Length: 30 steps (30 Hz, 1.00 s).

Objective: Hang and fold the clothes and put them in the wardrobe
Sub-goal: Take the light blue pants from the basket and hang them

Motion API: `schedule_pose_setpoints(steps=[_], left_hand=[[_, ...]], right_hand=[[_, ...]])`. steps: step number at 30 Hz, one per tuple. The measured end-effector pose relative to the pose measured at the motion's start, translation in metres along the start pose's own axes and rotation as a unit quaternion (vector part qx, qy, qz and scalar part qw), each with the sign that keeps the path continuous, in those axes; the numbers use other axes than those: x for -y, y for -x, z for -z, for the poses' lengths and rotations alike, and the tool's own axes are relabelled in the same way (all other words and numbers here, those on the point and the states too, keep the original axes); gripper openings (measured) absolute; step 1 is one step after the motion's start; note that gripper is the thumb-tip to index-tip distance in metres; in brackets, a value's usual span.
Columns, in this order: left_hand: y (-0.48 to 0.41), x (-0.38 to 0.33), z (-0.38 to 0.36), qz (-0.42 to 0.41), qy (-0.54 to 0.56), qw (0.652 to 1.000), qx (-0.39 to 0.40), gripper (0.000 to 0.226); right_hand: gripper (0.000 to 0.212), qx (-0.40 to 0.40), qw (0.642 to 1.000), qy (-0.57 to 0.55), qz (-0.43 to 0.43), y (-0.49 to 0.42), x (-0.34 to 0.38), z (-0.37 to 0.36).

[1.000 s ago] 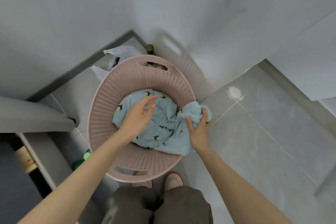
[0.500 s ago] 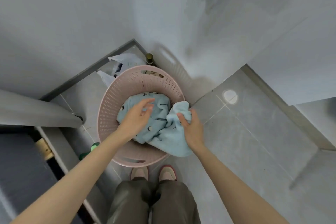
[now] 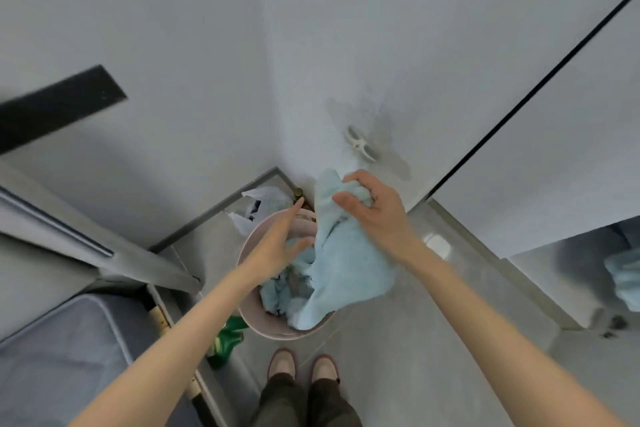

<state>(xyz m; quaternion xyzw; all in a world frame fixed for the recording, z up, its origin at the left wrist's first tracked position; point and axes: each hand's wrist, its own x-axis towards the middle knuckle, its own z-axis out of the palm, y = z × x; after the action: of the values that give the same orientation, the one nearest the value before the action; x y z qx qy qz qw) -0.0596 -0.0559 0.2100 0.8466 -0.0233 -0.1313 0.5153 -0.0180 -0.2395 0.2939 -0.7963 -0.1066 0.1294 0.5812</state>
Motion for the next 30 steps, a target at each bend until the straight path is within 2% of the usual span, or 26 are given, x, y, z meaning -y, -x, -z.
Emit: schedule_pose_setpoints(steps=[2, 5, 8, 9, 11, 12, 14, 19, 21, 25, 27, 30], left_hand=[[0.003, -0.017, 0.007, -0.029, -0.017, 0.999, 0.021, 0.065], [0.004, -0.023, 0.008, -0.037, 0.005, 0.998, 0.055, 0.058], [0.000, -0.033, 0.005, -0.025, 0.037, 0.998, 0.043, 0.067], [0.004, -0.050, 0.006, -0.029, 0.035, 0.998, 0.042, 0.059], [0.008, -0.075, 0.004, -0.032, 0.037, 0.998, 0.028, 0.018], [0.009, -0.086, 0.002, -0.034, 0.041, 0.999, 0.011, 0.011], [0.009, -0.093, 0.001, -0.038, 0.052, 0.998, -0.026, 0.027], [0.011, -0.096, 0.018, -0.053, 0.038, 0.993, -0.097, 0.030], [0.011, -0.107, 0.026, -0.080, 0.019, 0.992, -0.097, 0.029], [0.009, -0.136, 0.043, -0.120, 0.006, 0.987, -0.107, 0.027], [0.008, -0.154, 0.050, -0.140, 0.015, 0.985, -0.104, 0.026], [0.008, -0.182, 0.058, -0.177, 0.015, 0.980, -0.089, 0.021]], right_hand=[[0.020, 0.007, 1.000, 0.002, 0.028, 0.008, 0.037, 0.011], [0.019, -0.024, 0.997, 0.002, 0.069, 0.023, 0.081, 0.029], [0.014, -0.074, 0.993, -0.009, 0.094, 0.032, 0.110, 0.054], [0.016, -0.089, 0.991, -0.010, 0.101, 0.036, 0.117, 0.061], [0.018, -0.112, 0.987, -0.008, 0.113, 0.041, 0.124, 0.073], [0.017, -0.122, 0.986, -0.002, 0.116, 0.043, 0.125, 0.077], [0.016, -0.149, 0.982, 0.013, 0.113, 0.046, 0.121, 0.083], [0.020, -0.216, 0.975, 0.052, 0.031, 0.051, 0.083, 0.091], [0.026, -0.203, 0.973, 0.107, -0.013, 0.053, 0.066, 0.090], [0.049, -0.107, 0.955, 0.250, -0.116, 0.049, 0.052, 0.082], [0.060, -0.102, 0.955, 0.256, -0.105, 0.047, 0.055, 0.072], [0.070, -0.106, 0.979, 0.172, -0.003, 0.046, 0.074, 0.048]])
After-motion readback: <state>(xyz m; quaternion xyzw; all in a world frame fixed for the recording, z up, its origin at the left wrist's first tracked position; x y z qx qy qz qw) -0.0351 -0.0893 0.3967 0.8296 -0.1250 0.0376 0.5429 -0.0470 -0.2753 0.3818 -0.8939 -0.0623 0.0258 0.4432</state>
